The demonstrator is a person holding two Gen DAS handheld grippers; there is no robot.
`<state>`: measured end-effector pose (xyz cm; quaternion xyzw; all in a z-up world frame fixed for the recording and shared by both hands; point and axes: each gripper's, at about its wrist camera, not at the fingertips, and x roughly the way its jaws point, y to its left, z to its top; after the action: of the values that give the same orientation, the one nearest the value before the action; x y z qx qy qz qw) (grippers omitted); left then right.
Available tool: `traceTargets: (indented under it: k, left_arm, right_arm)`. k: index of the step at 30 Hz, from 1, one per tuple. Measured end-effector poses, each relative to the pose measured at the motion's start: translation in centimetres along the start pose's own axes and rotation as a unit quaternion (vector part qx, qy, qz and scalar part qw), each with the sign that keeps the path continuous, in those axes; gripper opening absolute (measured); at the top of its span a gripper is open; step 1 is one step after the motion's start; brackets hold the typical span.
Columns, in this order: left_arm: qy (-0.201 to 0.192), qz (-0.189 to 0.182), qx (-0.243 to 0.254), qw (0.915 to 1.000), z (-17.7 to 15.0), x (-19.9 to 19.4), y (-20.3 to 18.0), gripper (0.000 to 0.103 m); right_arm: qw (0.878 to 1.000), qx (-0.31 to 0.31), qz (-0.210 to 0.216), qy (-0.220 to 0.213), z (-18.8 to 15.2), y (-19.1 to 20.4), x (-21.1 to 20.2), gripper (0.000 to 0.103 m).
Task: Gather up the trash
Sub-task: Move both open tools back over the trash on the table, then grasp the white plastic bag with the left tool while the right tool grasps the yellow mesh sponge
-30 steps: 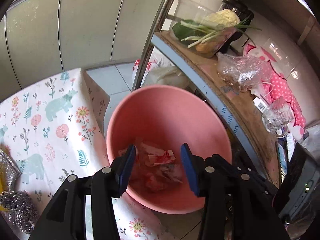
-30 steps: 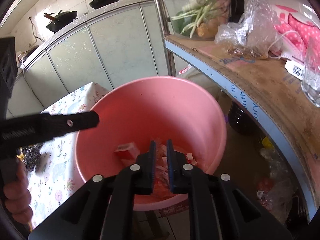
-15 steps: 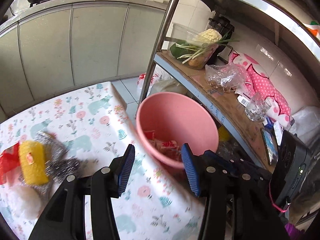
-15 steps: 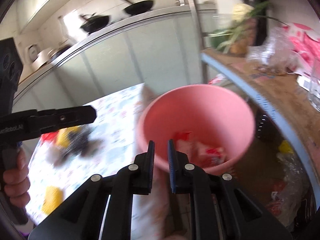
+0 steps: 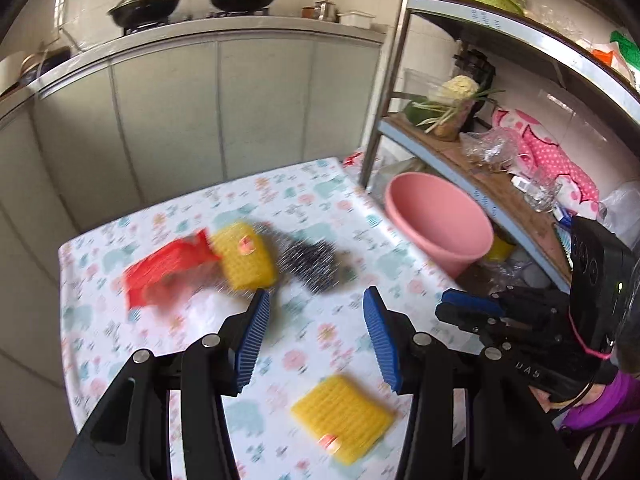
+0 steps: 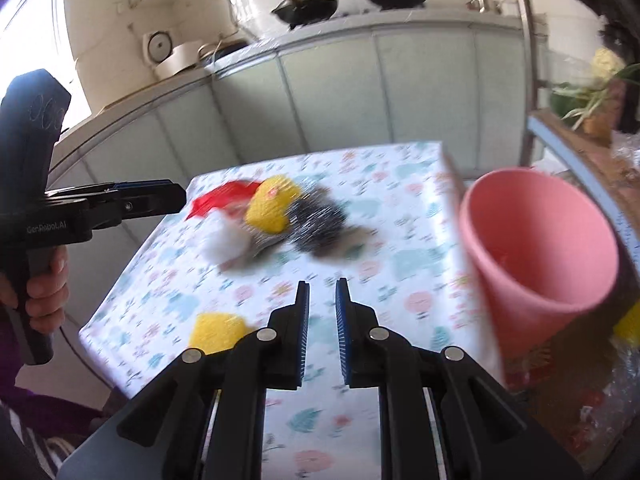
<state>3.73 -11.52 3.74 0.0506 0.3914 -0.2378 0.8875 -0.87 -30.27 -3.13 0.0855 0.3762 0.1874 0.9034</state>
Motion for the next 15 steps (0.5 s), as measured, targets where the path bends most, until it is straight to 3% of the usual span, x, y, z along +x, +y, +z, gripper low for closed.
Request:
traceTargets:
  k: [3, 5, 7, 15]
  left_arm:
    - [-0.004, 0.018, -0.015, 0.9997, -2.2, -0.9, 1.8, 0.048]
    - [-0.003, 0.02, -0.032, 0.9993, -3.7, -1.1, 2.8, 0.048]
    - [0.002, 0.018, -0.046, 0.9988, -4.9, -1.0, 3.6, 0.048]
    - [0.005, 0.021, -0.086, 0.996, -7.8, -0.5, 5.5, 0.048]
  right_arm:
    - [0.999, -0.013, 0.035, 0.033, -0.7, 1.8, 1.3, 0.016]
    - [0.997, -0.032, 0.05, 0.048, -1.1, 3.0, 1.8, 0.03]
    - [0.995, -0.046, 0.056, 0.062, -1.5, 4.0, 2.2, 0.035]
    - [0.989, -0.083, 0.06, 0.111, -2.4, 6.1, 5.0, 0.037]
